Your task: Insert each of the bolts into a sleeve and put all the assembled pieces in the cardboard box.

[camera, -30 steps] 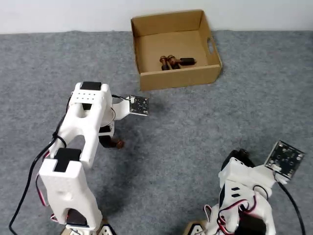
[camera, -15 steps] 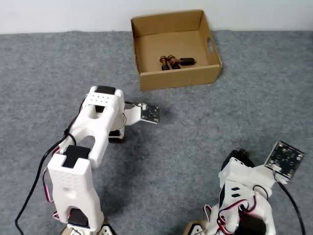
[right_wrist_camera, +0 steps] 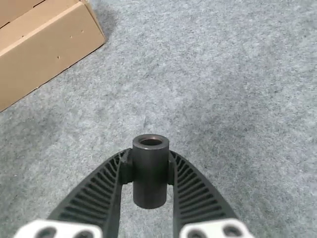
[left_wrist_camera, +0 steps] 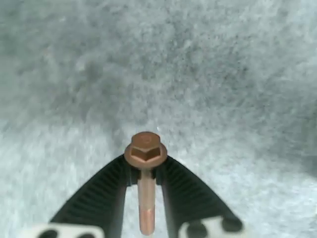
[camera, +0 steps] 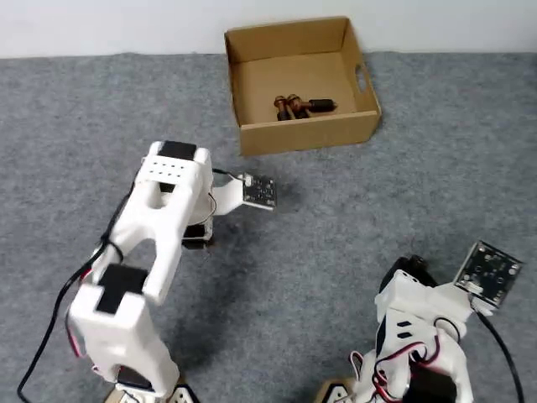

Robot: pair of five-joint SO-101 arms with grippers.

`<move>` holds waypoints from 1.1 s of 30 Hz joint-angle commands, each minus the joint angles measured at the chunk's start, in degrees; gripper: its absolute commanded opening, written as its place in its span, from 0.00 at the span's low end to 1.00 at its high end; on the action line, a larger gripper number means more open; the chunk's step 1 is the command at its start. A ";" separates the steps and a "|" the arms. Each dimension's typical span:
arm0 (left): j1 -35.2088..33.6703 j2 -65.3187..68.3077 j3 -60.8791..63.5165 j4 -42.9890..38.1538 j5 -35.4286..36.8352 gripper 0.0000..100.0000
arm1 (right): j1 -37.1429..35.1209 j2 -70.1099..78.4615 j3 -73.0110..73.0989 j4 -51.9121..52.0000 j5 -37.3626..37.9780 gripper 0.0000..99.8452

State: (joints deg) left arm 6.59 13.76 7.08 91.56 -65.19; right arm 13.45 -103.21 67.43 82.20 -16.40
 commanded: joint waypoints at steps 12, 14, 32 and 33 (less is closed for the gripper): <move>-2.73 -52.04 23.43 -5.36 27.43 0.01 | -1.71 -0.57 -1.49 -0.13 1.93 0.01; -2.11 -58.29 25.98 -9.32 36.22 0.01 | -4.18 -0.57 -1.49 -0.22 1.85 0.01; 3.16 -98.55 43.65 -25.67 80.70 0.05 | -23.25 -0.40 -0.44 -3.30 6.24 0.01; 4.31 -101.54 45.23 -26.73 80.70 0.04 | -23.78 -0.40 -0.09 -4.18 7.47 0.01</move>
State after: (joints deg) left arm 8.26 -80.40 50.24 69.14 13.14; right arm -8.18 -104.09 67.52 80.79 -12.00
